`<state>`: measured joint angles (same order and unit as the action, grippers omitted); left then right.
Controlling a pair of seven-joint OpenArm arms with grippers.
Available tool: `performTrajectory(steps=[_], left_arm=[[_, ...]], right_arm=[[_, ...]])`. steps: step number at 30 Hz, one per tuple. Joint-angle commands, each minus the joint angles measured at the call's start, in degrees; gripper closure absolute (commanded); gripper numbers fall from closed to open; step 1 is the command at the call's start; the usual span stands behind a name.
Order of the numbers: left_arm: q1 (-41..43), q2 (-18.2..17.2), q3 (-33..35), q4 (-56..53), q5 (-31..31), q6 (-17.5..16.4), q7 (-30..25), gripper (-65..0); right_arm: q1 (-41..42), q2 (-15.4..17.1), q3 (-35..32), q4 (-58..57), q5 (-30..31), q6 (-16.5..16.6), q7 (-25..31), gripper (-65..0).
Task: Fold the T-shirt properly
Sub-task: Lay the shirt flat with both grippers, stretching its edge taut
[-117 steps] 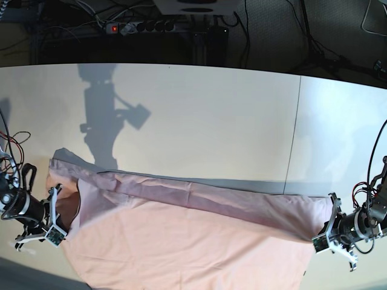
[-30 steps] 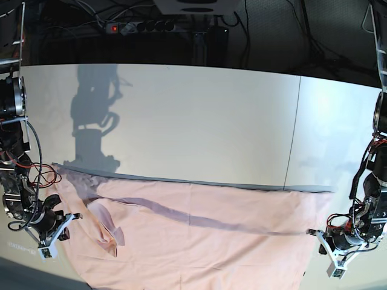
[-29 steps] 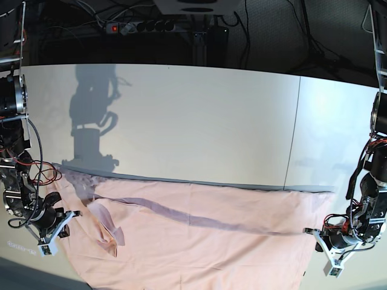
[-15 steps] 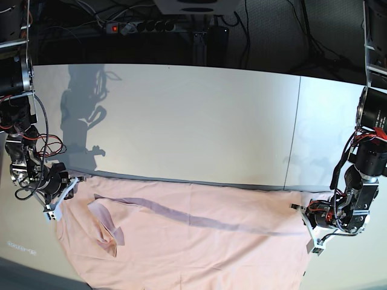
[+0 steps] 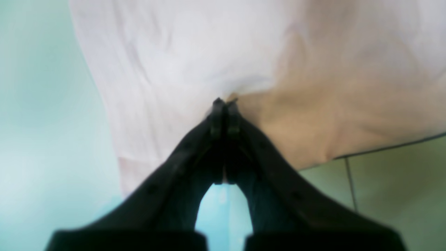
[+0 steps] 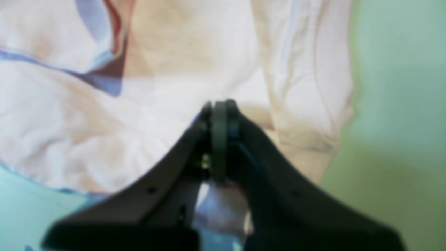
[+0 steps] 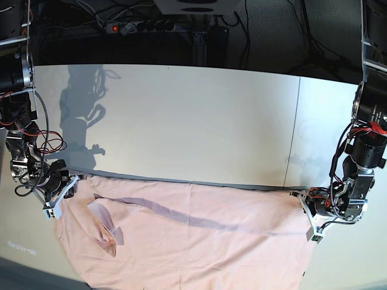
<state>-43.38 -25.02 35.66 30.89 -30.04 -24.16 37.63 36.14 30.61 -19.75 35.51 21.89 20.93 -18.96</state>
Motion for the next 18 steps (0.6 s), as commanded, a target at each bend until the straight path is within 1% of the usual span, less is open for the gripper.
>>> performTrajectory(steps=[1, 4, 8, 12, 14, 16, 18], left_arm=[[-1.16, -0.42, -0.11, 0.26, 2.4, -1.18, 1.53, 0.0], [-1.11, -0.59, -0.11, 0.26, 6.01, -1.2, 2.93, 0.0], [-1.09, -0.92, -0.11, 0.28, 6.12, -1.18, 5.03, 0.0], [-1.05, -1.05, -0.11, 0.46, 6.08, -1.2, 7.72, 0.0], [-0.81, -1.6, -0.11, 1.09, 5.05, -2.54, 8.52, 0.0], [0.04, -2.78, -0.11, 2.78, 2.71, -3.87, 10.08, 0.0], [1.75, -4.39, -0.11, 5.73, 1.38, -4.15, 11.15, 0.0]], right_arm=[[1.14, 0.79, 0.31, 0.59, 0.15, -3.13, -0.66, 0.0], [1.11, 0.79, 0.31, 0.59, 0.15, -3.13, -1.9, 0.0], [1.11, 0.79, 0.68, 0.59, 0.0, -3.13, -4.44, 0.0], [1.11, 0.79, 3.5, 0.61, 0.02, -3.13, -7.17, 0.0], [0.85, 0.81, 5.77, 0.7, 0.2, -3.1, -9.25, 0.0], [-0.46, 0.81, 8.52, 1.73, 0.2, -2.95, -10.91, 0.0], [-2.45, 0.79, 11.08, 3.19, 0.22, -2.69, -12.09, 0.0]])
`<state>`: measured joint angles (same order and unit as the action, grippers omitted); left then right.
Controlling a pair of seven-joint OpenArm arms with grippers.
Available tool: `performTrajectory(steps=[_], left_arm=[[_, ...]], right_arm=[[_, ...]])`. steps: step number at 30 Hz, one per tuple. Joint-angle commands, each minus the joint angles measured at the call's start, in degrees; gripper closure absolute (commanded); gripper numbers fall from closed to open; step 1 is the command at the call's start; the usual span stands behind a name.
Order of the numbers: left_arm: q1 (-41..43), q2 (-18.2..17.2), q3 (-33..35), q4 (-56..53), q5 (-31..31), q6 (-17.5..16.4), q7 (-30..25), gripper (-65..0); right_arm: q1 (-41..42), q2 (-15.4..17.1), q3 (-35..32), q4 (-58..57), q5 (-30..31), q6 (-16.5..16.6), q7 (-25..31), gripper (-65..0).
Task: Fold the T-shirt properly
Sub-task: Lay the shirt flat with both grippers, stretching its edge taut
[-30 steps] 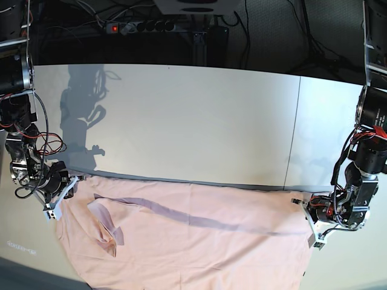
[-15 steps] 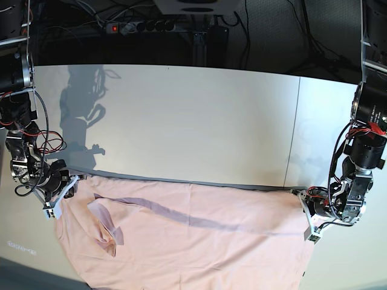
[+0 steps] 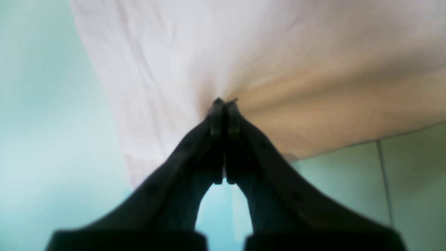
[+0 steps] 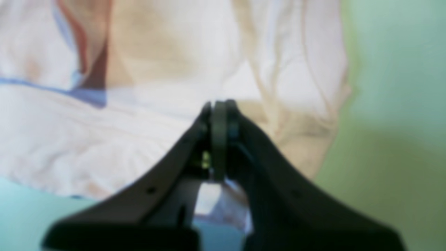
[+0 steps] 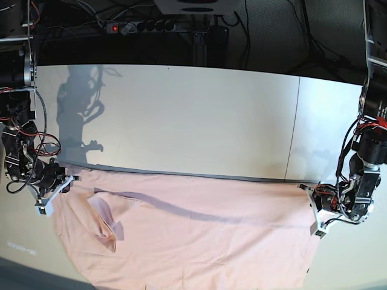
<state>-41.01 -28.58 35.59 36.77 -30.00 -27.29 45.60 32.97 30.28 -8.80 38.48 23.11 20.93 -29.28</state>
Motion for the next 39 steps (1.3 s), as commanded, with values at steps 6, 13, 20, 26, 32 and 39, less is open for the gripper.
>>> performTrajectory(steps=[6, 13, 20, 26, 32, 39], left_arm=[[7.5, -6.6, -0.04, 11.32, 0.42, -1.05, 3.56, 0.0], [18.73, -13.44, -0.07, 26.51, 0.46, -0.33, 3.8, 0.0], [27.45, -18.12, -1.33, 39.3, 0.72, -0.39, 4.52, 0.0], [36.22, -19.08, -9.35, 48.83, 0.68, -0.39, 5.68, 0.0], [44.81, -19.08, -14.6, 56.54, 1.2, -0.44, 5.73, 0.0], [51.25, -19.06, -20.39, 59.82, 3.72, 0.46, 5.7, 0.0]], right_arm=[[-8.0, 1.33, 4.57, 8.28, -1.01, -2.69, -2.08, 0.0], [-20.09, 1.62, 10.47, 21.66, -1.01, -2.69, -4.24, 0.0], [-30.91, 2.38, 16.98, 34.1, -0.87, -2.69, -6.67, 0.0], [-38.25, 2.38, 21.14, 41.29, 1.95, -2.67, -8.44, 0.0], [-44.72, 2.38, 23.26, 46.01, 1.99, -2.67, -8.52, 0.0], [-52.24, 2.36, 27.32, 50.18, 2.01, -2.69, -8.46, 0.0]])
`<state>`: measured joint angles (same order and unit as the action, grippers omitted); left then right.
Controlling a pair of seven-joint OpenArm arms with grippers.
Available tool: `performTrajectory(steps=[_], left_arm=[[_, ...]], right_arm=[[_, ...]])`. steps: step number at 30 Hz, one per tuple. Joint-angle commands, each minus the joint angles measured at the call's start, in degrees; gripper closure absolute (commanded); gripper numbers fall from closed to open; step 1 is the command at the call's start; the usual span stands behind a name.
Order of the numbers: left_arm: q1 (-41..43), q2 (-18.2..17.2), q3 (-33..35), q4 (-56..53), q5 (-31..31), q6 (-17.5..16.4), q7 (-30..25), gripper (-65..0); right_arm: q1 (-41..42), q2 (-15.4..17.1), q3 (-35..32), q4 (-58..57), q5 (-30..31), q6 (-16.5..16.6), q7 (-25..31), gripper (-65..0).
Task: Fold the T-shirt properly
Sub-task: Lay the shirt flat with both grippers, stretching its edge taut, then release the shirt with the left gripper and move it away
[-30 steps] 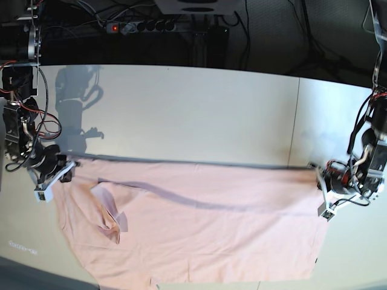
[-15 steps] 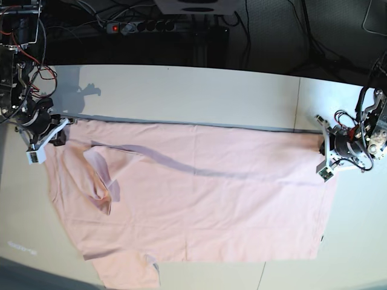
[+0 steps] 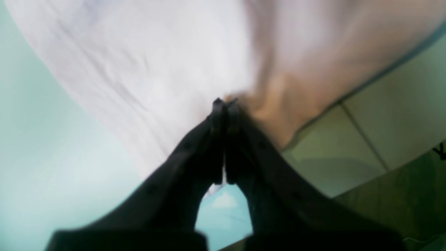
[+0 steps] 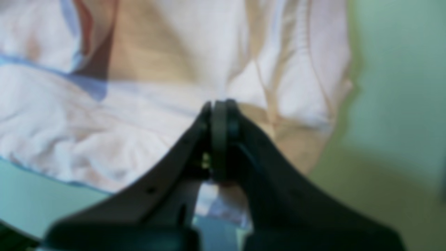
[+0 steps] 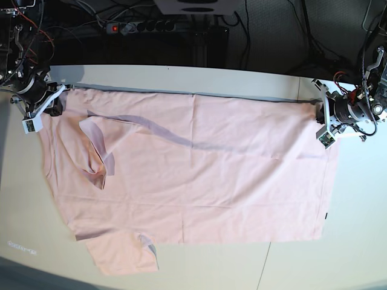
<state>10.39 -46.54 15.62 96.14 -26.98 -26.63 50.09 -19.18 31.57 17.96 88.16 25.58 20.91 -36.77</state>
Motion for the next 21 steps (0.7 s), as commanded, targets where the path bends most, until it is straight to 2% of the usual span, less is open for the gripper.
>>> performTrajectory(steps=[1, 8, 15, 19, 21], left_arm=[[0.59, -1.09, -1.14, 0.46, 1.09, -0.2, 1.22, 0.0], [4.76, -0.96, -1.84, 3.28, 1.11, -0.17, 1.18, 0.0], [8.85, -0.9, -1.9, 7.82, 2.8, -0.13, 1.38, 0.0], [9.84, -0.92, -2.27, 9.01, 4.85, 1.99, 1.4, 0.0], [9.84, -0.94, -2.67, 9.01, 5.68, 1.97, 1.4, 0.0]], right_arm=[[-1.03, 1.07, 1.25, 0.98, -0.46, -2.67, -0.96, 0.0], [-5.25, 1.07, 3.52, 3.21, 1.46, -2.64, -0.94, 0.0], [-5.44, 0.94, 3.58, 3.23, 1.4, -2.62, -1.03, 0.0], [-5.44, 0.96, 3.58, 3.23, 1.38, -2.56, -1.27, 0.0], [-5.46, 0.96, 3.74, 3.23, 1.38, -2.54, -1.57, 0.0]])
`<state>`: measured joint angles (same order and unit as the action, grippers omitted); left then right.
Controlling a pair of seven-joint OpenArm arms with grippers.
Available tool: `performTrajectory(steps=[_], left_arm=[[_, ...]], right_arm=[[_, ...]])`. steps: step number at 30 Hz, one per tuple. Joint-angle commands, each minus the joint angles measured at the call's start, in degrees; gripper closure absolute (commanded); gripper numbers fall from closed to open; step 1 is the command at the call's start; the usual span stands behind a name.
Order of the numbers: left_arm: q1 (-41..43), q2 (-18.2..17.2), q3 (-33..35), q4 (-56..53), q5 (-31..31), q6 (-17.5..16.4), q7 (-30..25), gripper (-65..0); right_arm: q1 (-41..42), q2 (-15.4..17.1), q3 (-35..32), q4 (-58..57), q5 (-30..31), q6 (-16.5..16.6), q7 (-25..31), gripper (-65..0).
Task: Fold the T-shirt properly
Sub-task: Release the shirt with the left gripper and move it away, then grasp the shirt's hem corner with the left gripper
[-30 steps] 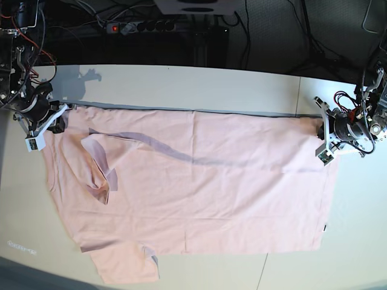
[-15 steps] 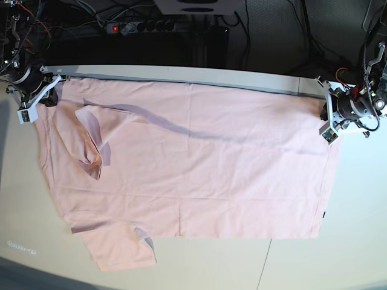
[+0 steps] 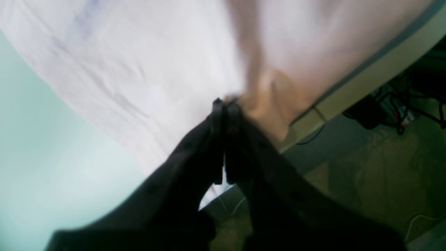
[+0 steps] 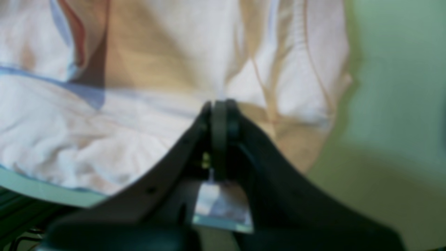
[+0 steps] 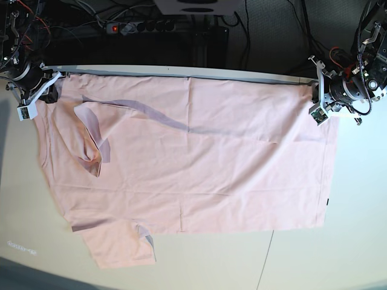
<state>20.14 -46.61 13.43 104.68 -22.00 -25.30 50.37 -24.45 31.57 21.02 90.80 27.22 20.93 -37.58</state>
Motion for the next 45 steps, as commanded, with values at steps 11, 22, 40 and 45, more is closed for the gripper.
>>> performTrajectory(steps=[11, 22, 40, 45], left_arm=[[1.66, -0.83, -6.19, 0.5, 0.61, 0.66, -0.5, 0.0], [0.63, -0.85, -16.63, 0.72, 0.61, 0.68, -12.68, -15.2], [-28.37, 0.09, -16.09, -26.53, -18.21, -3.8, -18.78, -40.6], [-39.01, 2.64, -8.98, -42.23, -22.45, -6.05, -18.01, -40.6]], right_arm=[[-0.17, 0.96, 3.65, 0.59, -0.2, -1.42, -1.92, 0.0], [-0.17, 0.94, 3.67, 0.59, -0.17, -1.42, -1.84, 0.0], [-0.02, 0.94, 3.67, 0.59, 0.24, -1.4, -1.25, 0.0], [-0.02, 0.94, 3.67, 0.59, 0.24, -1.4, -1.25, 0.0]])
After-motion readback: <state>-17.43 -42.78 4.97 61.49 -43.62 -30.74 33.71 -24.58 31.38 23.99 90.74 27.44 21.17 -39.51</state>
